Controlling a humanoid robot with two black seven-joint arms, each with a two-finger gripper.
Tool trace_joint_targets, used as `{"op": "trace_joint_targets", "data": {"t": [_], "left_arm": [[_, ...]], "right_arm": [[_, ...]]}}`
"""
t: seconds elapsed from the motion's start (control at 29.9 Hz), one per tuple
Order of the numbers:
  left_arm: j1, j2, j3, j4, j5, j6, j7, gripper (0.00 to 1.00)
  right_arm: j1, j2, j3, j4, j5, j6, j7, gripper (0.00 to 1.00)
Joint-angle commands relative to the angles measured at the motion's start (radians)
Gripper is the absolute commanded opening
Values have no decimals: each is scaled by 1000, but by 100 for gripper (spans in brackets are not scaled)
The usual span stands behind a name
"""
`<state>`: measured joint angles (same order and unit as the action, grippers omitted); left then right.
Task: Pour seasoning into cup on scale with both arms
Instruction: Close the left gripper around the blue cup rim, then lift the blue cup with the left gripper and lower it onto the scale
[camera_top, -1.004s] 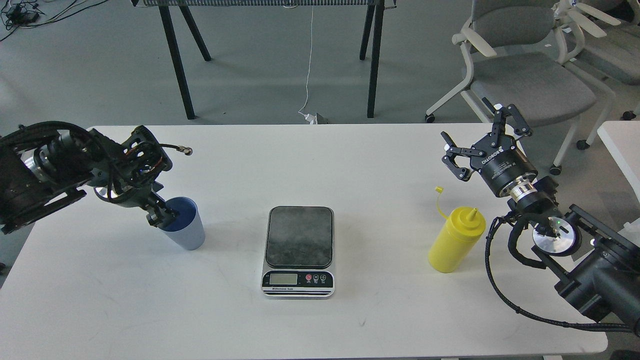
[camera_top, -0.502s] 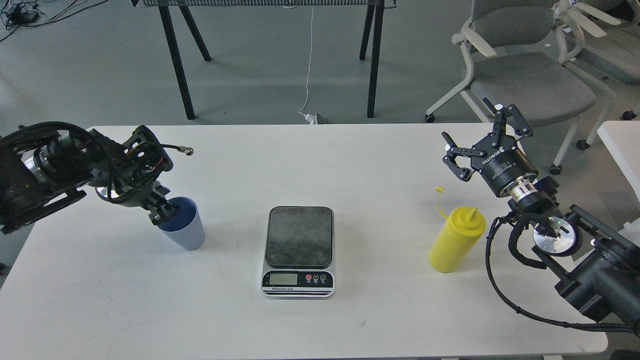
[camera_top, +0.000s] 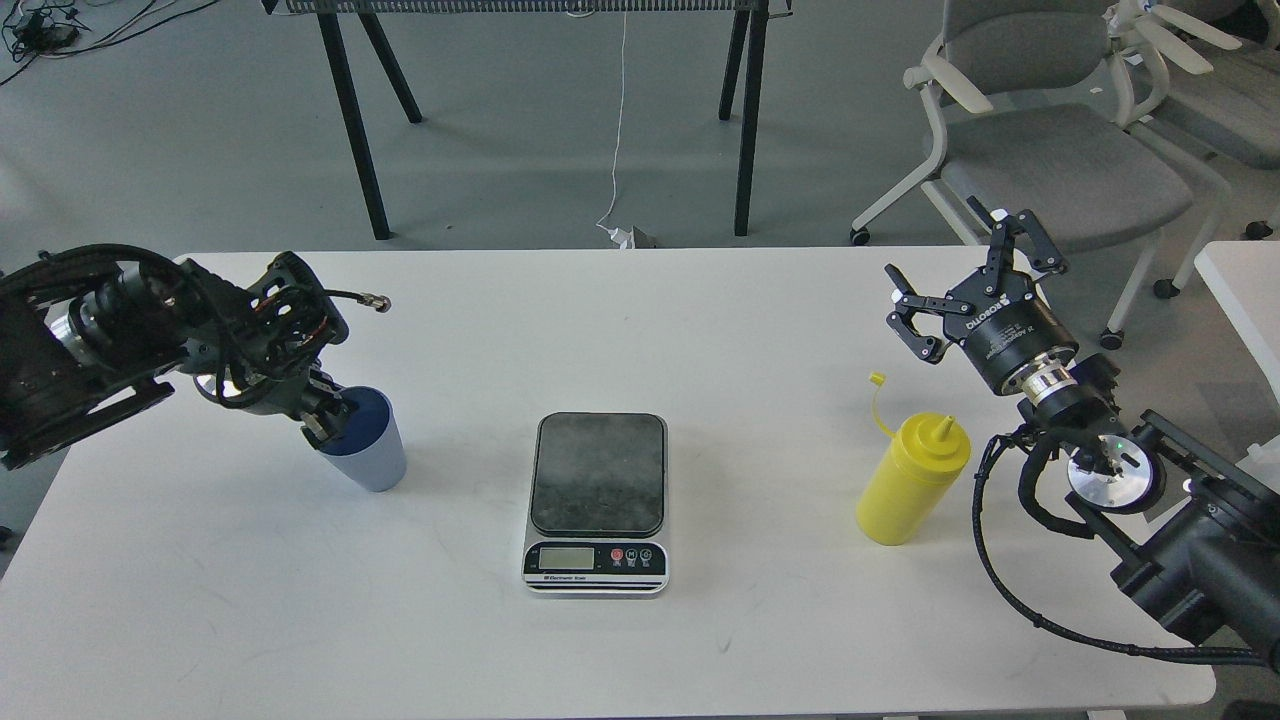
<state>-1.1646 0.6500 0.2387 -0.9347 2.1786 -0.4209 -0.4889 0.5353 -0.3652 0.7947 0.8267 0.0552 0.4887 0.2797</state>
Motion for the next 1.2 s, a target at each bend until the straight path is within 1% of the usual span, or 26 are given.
{"op": "trace_joint_targets", "data": {"t": [0.0, 0.5, 0.67, 0.87, 0.94, 1.04, 1.17], "left_arm": [[-3, 3, 2, -3, 0, 1, 0, 1], [-32, 3, -2, -6, -8, 1, 0, 1], [-67, 3, -1, -7, -54, -9, 0, 2], [-138, -1, -1, -10, -187, -16, 0, 2], [-174, -3, -2, -30, -213, -28, 0, 2], [-231, -7, -7, -84, -253, -68, 0, 2], [-293, -19, -15, -174, -393, -68, 0, 2]], "right_arm": [[-5, 2, 0, 0, 0, 0, -1, 99], [-5, 2, 0, 2, 0, 0, -1, 99], [-5, 2, 0, 2, 0, 0, 1, 99], [-5, 2, 0, 2, 0, 0, 1, 99], [-5, 2, 0, 0, 0, 0, 1, 99], [-6, 2, 1, 0, 0, 0, 1, 99], [-6, 2, 1, 0, 0, 0, 1, 99]]}}
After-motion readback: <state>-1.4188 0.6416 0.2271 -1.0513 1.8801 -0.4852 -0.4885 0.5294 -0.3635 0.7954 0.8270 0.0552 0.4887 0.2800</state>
